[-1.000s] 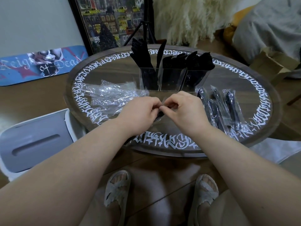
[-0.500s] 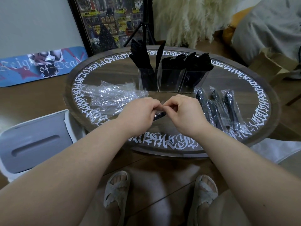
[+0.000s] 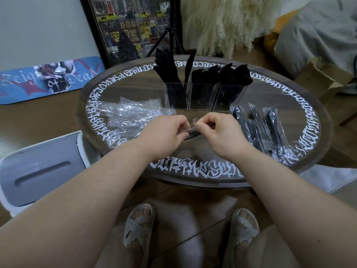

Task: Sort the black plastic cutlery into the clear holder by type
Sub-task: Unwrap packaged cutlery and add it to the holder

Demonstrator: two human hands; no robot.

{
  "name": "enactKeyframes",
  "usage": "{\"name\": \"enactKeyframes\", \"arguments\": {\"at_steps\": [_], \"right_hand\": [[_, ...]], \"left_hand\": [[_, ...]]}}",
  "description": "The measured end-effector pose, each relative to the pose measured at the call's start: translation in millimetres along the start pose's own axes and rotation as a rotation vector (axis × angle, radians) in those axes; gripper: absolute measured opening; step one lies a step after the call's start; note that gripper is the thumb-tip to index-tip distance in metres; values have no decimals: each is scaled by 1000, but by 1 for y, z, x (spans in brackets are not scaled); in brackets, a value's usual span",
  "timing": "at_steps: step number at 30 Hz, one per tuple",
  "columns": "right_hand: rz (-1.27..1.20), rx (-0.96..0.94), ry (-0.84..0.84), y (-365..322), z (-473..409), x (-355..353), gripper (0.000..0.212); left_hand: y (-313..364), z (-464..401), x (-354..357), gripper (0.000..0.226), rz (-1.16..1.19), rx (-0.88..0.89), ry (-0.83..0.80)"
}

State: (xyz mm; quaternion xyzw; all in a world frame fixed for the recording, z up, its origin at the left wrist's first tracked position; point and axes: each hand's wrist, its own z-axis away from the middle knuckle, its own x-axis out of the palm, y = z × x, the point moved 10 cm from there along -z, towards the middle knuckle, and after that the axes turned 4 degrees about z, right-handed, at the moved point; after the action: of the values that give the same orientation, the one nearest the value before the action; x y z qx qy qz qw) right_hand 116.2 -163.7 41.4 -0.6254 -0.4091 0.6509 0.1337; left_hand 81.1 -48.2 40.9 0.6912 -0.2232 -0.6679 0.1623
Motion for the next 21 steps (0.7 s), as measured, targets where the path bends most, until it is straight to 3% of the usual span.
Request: {"name": "enactKeyframes", "arguments": {"at_steps": [9, 12, 14, 17, 21], "right_hand": [[-306, 189, -7, 26, -2, -10, 18], [-239, 233, 50, 35, -4, -15, 12], [-67, 248, 183, 38, -5, -32, 11], [14, 64, 391, 10, 2, -56, 19], [16, -261, 142, -34, 15, -22, 18]], "left_hand": [[-16, 3, 0, 14, 15, -45, -23], [-13, 2, 3, 19, 18, -36, -37], [-13, 1, 4, 23, 7, -39, -40], [-17, -1, 5, 28, -38, -67, -37], [-21, -2, 5, 30, -62, -102, -36]]}}
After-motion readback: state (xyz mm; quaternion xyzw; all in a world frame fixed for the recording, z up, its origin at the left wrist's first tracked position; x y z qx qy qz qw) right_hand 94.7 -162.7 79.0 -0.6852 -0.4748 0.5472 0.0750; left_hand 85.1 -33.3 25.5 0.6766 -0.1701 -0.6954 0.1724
